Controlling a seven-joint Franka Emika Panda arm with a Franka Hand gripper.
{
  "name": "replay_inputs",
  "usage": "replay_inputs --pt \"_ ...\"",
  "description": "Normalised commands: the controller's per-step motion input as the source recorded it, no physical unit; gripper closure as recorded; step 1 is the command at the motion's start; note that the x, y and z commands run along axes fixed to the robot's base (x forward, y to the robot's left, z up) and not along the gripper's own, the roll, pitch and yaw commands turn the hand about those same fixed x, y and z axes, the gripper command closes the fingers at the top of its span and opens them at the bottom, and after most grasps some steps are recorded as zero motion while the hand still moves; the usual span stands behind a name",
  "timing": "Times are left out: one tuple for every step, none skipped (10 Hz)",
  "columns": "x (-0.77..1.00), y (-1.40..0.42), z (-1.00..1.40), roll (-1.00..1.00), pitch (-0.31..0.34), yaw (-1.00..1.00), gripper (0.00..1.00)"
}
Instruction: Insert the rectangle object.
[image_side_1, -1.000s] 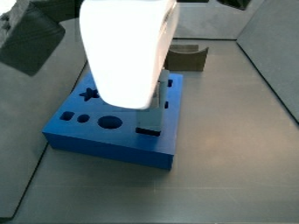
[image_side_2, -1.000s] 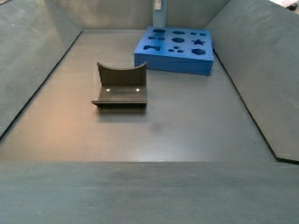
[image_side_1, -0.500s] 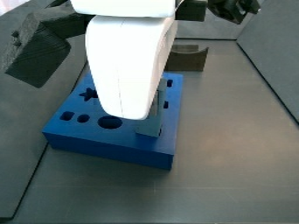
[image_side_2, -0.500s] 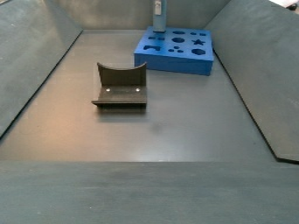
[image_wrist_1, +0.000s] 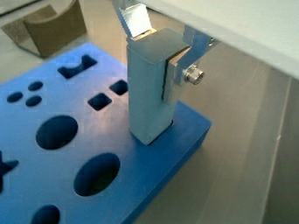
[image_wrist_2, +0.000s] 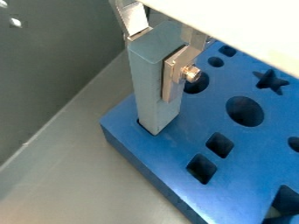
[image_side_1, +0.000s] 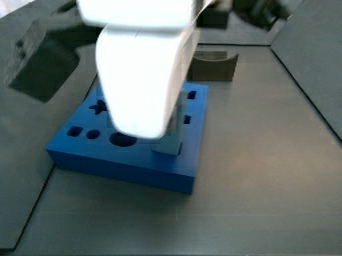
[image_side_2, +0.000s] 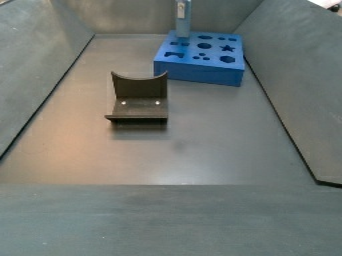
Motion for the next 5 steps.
replay_inputs --pt "-0.25 0.00 -0.94 0.00 -0.180 0.00 1.00" --pt "-0.24 0.00 -0.93 -0.01 -0.187 -0.01 1.00" --pt "-0.08 -0.03 -0.82 -0.04 -0.230 -0.01 1.00" --pt "0.00 0.00 -0.33 -0.17 -0.114 0.00 1.00" --pt "0.00 -0.01 0.00 0.03 0.000 0.00 1.00"
